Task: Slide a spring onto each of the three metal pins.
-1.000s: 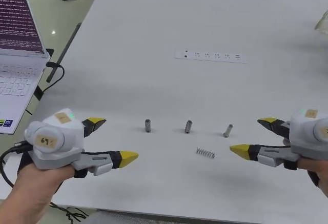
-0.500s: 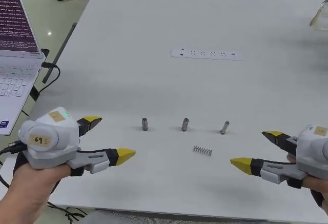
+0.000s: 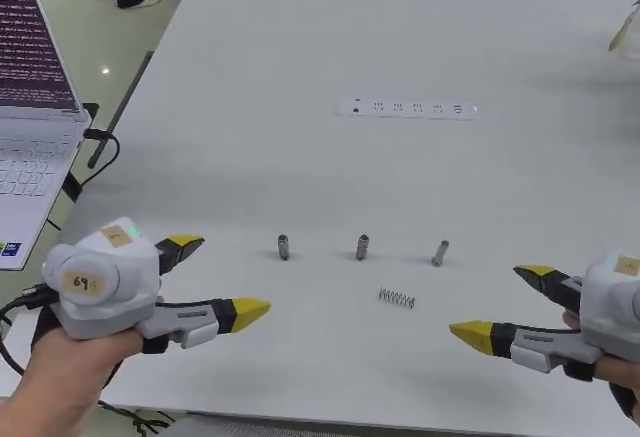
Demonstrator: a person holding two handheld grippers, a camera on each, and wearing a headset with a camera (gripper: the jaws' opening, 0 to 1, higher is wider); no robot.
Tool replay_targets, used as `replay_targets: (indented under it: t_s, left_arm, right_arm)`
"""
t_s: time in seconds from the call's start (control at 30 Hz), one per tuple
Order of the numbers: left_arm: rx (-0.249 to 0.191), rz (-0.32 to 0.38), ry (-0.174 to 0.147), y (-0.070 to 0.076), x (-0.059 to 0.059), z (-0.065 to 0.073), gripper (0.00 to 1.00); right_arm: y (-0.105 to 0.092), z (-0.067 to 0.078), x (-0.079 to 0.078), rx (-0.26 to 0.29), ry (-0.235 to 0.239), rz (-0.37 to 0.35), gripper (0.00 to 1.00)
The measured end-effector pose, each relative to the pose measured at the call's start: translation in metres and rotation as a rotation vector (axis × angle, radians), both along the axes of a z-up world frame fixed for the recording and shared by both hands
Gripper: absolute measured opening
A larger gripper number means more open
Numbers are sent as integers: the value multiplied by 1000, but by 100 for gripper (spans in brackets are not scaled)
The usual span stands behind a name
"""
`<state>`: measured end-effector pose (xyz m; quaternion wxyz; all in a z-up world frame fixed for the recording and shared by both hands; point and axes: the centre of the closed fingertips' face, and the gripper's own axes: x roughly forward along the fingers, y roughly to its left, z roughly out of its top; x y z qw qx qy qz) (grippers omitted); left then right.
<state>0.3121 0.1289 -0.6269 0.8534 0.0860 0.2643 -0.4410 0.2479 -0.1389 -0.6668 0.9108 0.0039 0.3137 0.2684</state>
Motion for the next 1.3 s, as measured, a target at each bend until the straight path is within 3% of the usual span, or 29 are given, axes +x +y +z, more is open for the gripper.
replay_targets:
  t_s: [0.37,0.7,1.3]
  left_arm:
    - [-1,-59,6,-23,-4,-2,73]
    - [18,-193,7,-65,-10,-8,73]
    - [55,-370,-8,-117,-10,-20,71]
  right_arm:
    - [-2,-1,-6,-8,14,4,83]
    - [-4,-5,-15,-12,31,4,84]
    - [-9,-5,-20,-18,38,-5,83]
